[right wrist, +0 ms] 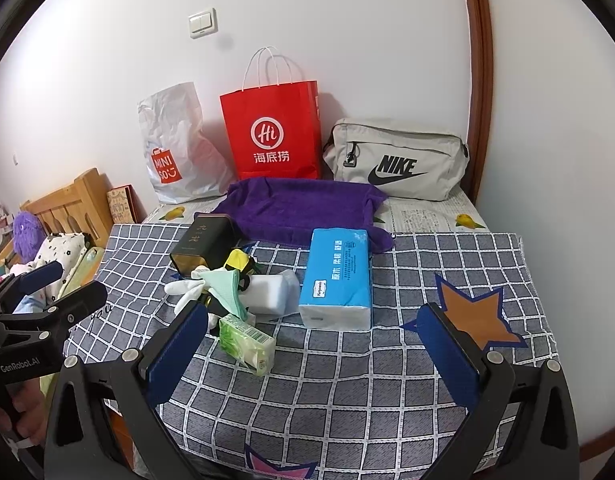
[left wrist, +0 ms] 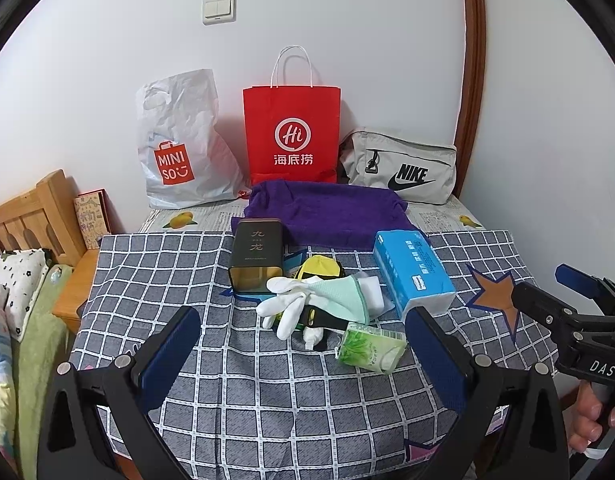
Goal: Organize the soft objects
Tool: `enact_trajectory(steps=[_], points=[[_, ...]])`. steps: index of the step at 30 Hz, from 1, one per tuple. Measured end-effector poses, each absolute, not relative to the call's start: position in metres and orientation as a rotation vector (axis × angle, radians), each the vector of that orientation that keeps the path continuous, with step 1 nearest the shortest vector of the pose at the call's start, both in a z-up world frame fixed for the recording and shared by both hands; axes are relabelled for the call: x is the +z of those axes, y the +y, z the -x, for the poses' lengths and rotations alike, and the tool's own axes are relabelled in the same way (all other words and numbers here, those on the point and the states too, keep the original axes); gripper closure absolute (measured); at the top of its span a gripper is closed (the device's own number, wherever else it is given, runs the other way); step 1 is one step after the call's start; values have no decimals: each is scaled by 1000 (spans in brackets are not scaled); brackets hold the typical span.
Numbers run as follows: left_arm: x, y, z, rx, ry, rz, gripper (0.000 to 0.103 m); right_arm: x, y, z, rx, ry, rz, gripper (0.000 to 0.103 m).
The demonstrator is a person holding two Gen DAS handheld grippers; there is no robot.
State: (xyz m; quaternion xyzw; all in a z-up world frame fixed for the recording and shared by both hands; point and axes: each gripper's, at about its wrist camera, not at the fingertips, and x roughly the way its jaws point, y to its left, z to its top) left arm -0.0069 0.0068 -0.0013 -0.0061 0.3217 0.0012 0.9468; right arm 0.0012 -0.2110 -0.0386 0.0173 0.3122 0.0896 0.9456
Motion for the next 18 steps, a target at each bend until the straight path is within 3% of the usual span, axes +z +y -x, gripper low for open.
enact_trajectory(steps=[18], points=[[-3, 7, 5, -9, 657, 7, 0, -38, -209, 1, 183, 634, -33, 0]])
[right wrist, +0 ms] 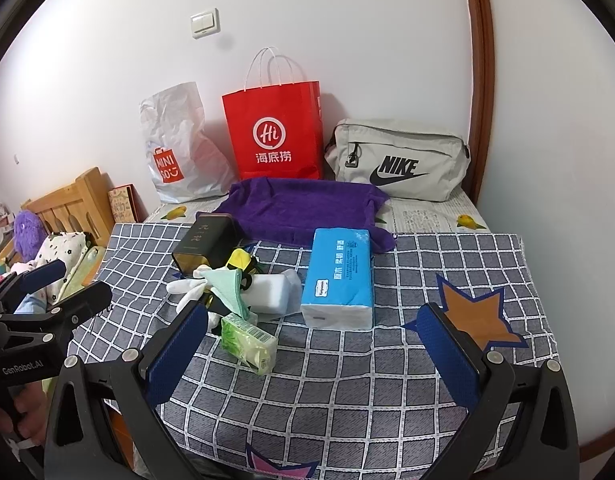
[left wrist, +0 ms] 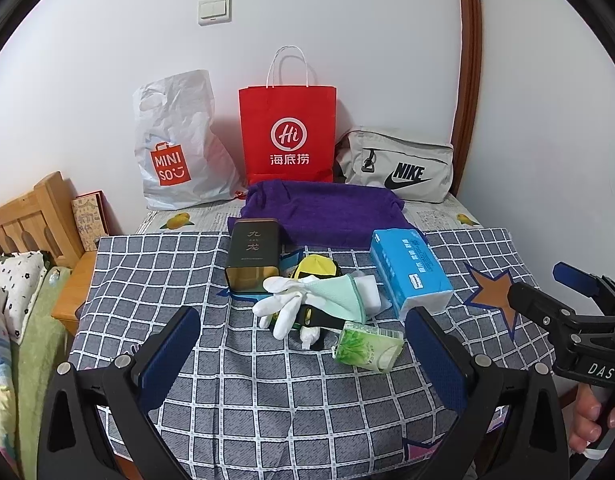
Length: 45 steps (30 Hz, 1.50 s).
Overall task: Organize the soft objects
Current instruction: 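Grasp the white gloves with the left tool while the right tool grasps the green wipes pack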
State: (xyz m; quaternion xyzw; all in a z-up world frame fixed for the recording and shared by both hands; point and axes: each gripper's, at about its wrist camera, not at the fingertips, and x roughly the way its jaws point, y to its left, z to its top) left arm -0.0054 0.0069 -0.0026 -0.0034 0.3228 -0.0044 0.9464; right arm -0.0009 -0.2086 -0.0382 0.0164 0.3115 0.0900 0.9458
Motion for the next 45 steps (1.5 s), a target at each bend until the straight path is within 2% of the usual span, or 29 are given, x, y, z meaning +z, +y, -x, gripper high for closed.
enact_trajectory(steps=[16, 28, 39, 40, 43, 45], points=[[-34, 36, -9, 3, 692, 52, 0, -57, -204, -16, 193, 659, -22, 0], [-73, 61, -36, 44, 719, 77, 1, -132, -160, -62, 368, 805, 25, 0], [-109, 72, -69, -14, 784, 121, 1, -178, -139, -95, 476, 897, 35, 5], [-113, 73, -70, -26, 787, 136, 1, -180, -137, -96, 486, 893, 39, 7], [-122, 73, -75, -77, 798, 184, 1, -189, -128, -100, 541, 908, 43, 21], [-127, 72, -80, -78, 819, 194, 1, -195, -122, -100, 574, 932, 62, 41]])
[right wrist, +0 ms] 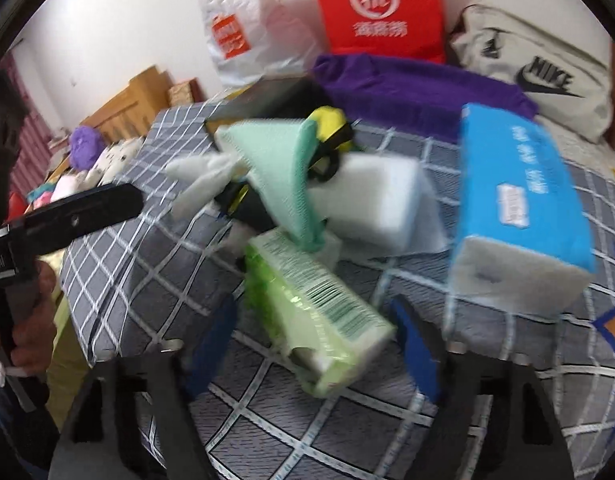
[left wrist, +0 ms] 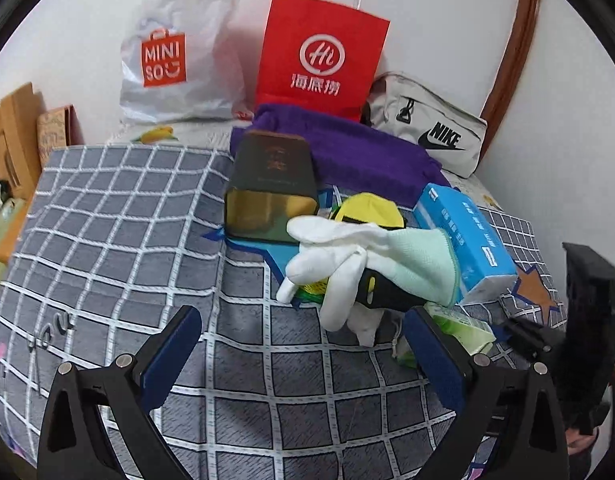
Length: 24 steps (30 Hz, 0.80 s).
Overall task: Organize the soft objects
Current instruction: 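Grasp the white gloves with the left tool while the right tool grasps the green wipes pack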
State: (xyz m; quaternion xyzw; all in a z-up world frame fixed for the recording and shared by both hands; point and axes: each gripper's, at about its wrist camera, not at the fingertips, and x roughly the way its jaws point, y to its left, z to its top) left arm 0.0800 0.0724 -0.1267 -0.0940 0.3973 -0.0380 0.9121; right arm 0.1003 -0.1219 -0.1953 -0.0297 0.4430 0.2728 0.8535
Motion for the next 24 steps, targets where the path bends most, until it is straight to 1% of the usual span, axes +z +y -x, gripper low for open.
enact_trajectory(steps=[1, 2, 4, 6, 8, 16, 21, 24], points=[[-129, 72, -83, -72, 837, 188, 1, -198, -119, -101, 579, 940, 77, 46], [-131, 71, -86, -71, 857, 176, 1, -200, -118, -101, 577, 942, 85, 54], [-133, 69, -90, -79, 878, 159, 1, -199, -120, -98, 583, 926, 77, 59], [-133, 68, -93, -78, 884, 155, 1, -196, -123, -95, 615, 921, 46, 70], [-129, 65, -98, -126, 897, 171, 1, -195, -126, -93, 627, 920, 41, 74], [-123, 52, -136, -197, 887, 223, 1, -198, -134, -96, 623, 916, 27, 76], [-128, 37, -153, -240, 848, 195, 1, -206, -135, -102, 629, 911, 13, 71], [-137, 35, -159, -259, 839, 228, 1, -208, -137, -105, 642, 908, -12, 71]])
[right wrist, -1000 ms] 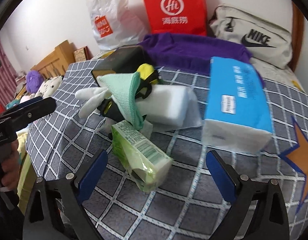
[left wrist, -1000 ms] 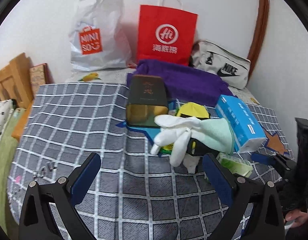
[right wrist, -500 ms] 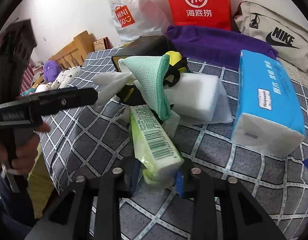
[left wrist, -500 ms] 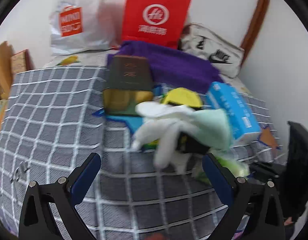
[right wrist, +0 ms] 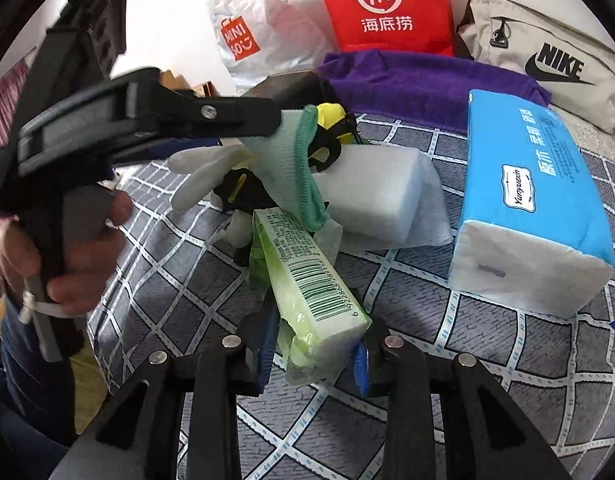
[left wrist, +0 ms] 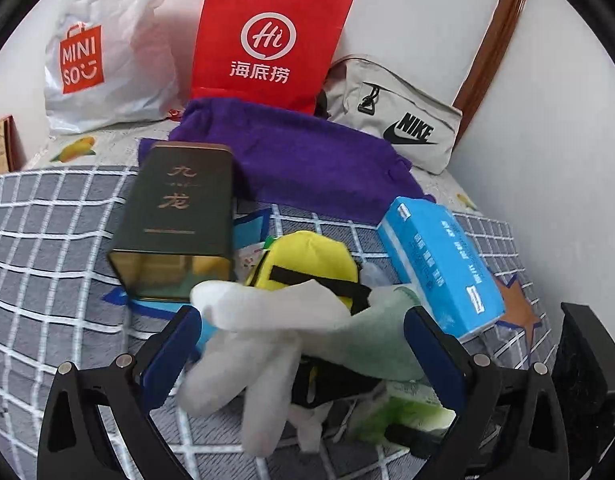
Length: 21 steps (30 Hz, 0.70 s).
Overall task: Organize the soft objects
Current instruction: 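Grasp the white gloves with the left tool while the right tool grasps the green wipes pack, then carry the gloves with the left tool while the right tool carries the wipes toward the purple towel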
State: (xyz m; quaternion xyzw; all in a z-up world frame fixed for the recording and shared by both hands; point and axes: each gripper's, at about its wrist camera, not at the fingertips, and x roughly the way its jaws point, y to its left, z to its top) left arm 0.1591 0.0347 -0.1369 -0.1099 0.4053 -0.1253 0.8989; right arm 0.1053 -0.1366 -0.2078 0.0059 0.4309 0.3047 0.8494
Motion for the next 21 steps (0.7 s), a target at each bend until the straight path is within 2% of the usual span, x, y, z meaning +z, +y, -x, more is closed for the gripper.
enact_trajectory(steps=[5, 8, 10, 14, 17, 19, 21], points=[[-151, 34, -169, -258, 893, 241, 2, -211, -139, -111, 664, 907, -63, 70], [-156, 34, -172, -263, 899, 234, 8, -212, -141, -114, 670, 903, -97, 72], [-156, 33, -173, -275, 891, 236, 17, -210, -141, -114, 675, 902, -98, 75], [-155, 33, -173, -294, 880, 226, 27, -199, -141, -108, 653, 892, -56, 79], [-153, 35, -171, -317, 876, 233, 41, -189, -143, -97, 635, 867, -1, 80], [-150, 36, -169, -334, 874, 230, 58, -183, -147, -90, 620, 856, 20, 80], [-146, 35, -166, -353, 869, 218, 64, -179, -152, -85, 610, 855, 24, 80]])
